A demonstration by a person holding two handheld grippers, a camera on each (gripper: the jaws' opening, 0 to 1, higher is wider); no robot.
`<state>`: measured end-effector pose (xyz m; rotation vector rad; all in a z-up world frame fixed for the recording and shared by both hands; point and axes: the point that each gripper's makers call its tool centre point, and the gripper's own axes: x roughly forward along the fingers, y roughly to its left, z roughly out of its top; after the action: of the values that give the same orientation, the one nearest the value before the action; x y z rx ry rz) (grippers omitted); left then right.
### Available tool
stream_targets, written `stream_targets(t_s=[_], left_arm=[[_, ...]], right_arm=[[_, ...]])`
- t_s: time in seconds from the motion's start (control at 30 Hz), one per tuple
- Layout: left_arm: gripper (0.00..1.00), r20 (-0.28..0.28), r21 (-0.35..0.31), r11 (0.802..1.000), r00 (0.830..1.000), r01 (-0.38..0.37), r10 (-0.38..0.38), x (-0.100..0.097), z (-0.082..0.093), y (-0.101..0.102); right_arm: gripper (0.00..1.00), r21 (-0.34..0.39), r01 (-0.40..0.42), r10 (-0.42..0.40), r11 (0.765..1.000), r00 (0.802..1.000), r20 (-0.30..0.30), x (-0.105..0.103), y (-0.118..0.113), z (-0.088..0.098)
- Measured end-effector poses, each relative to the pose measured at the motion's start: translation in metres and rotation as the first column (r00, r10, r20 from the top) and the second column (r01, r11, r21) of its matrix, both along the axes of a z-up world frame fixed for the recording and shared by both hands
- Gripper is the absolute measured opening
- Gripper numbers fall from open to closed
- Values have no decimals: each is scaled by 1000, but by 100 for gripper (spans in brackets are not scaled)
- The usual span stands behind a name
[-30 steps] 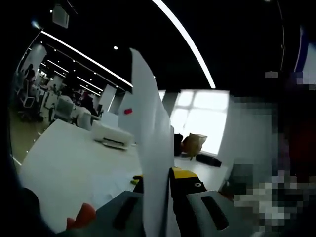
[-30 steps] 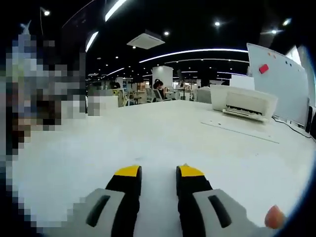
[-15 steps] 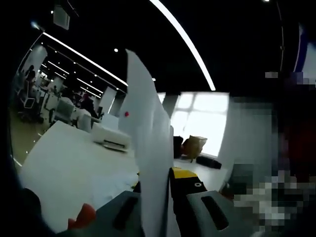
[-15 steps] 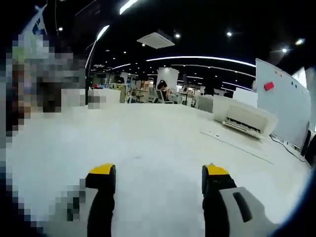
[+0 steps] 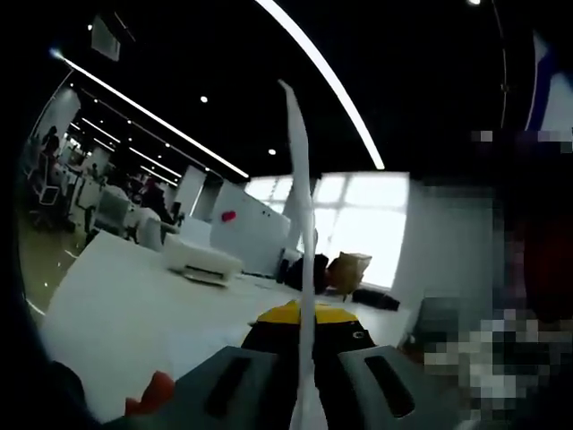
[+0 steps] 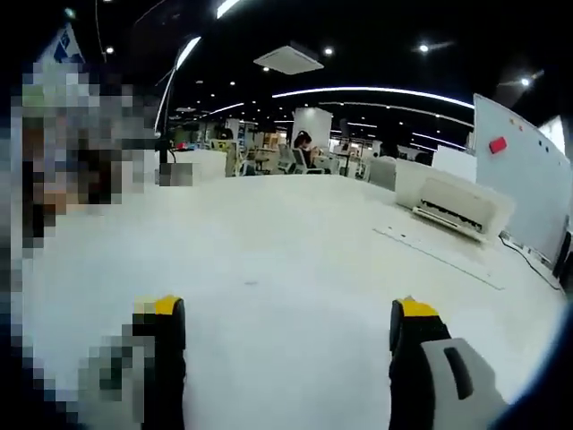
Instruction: Organize the stack of printing papers by aligning and flattening the scattered papers on the table
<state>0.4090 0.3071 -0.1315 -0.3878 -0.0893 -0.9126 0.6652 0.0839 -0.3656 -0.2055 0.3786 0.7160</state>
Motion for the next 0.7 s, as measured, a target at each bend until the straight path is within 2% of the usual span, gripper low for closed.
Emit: stream_targets(t_s=[0.07, 0.1, 0.13, 0.17, 0.5, 0.63, 0.7], left_arm=[[6, 8, -7, 1000, 1000, 2, -2, 1, 3, 0], [6, 9, -8, 1000, 1000, 5, -5, 2, 4, 0], [6, 10, -10, 1000, 1000, 8, -8, 2, 5, 1], [6, 12, -10, 1000, 1000, 10, -10, 3, 6, 1], [6, 18, -5, 1000, 999, 29, -29, 13, 13, 3], [6, 27, -9, 999, 999, 31, -31, 14, 16, 3], [6, 27, -10, 999, 999, 32, -32, 15, 15, 2]], right_arm=[[90, 6, 20, -19, 1000, 999, -46, 1, -3, -7], [90, 33, 37, -35, 999, 997, -75, 2, -4, -9], [90, 60, 16, -14, 998, 999, -31, 7, 1, -4], [90, 36, 30, -29, 999, 999, -32, 7, -3, -9], [87, 57, 60, -58, 997, 998, -23, 10, -5, -15], [80, 67, 63, -62, 996, 998, -15, 11, -9, -13], [73, 70, 55, -55, 996, 998, -12, 9, -9, -11]])
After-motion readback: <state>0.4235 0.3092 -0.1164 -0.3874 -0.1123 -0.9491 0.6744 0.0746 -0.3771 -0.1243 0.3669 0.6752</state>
